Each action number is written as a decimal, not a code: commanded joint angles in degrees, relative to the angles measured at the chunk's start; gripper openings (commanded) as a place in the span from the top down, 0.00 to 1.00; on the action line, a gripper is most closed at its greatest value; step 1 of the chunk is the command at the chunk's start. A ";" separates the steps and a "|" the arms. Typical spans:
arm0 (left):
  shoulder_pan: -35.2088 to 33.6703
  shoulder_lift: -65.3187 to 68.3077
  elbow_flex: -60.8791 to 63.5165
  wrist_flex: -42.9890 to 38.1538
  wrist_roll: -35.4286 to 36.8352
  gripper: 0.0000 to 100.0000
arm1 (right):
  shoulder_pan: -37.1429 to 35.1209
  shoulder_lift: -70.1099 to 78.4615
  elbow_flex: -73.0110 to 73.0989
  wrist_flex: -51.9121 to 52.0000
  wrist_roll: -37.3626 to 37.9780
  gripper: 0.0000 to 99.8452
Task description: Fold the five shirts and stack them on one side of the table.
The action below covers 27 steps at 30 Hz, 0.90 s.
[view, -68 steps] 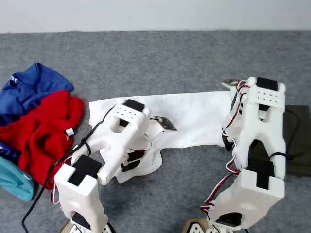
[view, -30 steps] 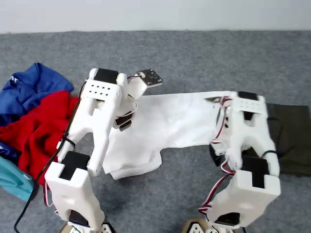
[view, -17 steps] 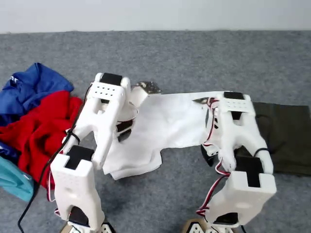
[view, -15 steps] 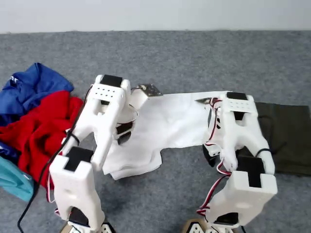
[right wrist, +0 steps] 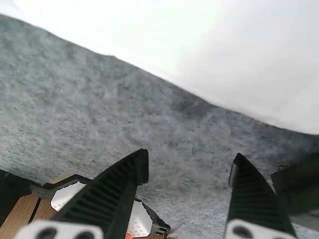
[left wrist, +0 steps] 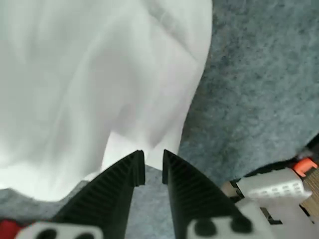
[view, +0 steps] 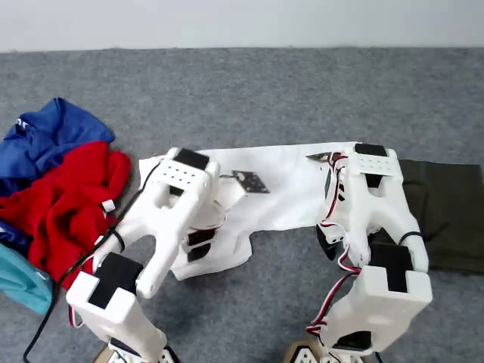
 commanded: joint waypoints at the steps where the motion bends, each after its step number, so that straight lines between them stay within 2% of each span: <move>1: -0.88 -2.81 2.86 -4.13 -0.44 0.92 | 0.31 -3.21 0.00 0.40 -0.53 0.73; 10: -0.70 -2.81 4.53 -8.18 -0.18 0.92 | 0.31 -3.21 0.00 0.40 -0.53 0.73; 22: -0.62 -3.25 1.63 -4.92 0.09 0.92 | 0.22 -3.21 0.00 0.40 -0.44 0.73; 27: -0.53 -3.16 1.27 -5.36 2.37 0.92 | 0.22 -3.21 0.00 0.40 -0.44 0.73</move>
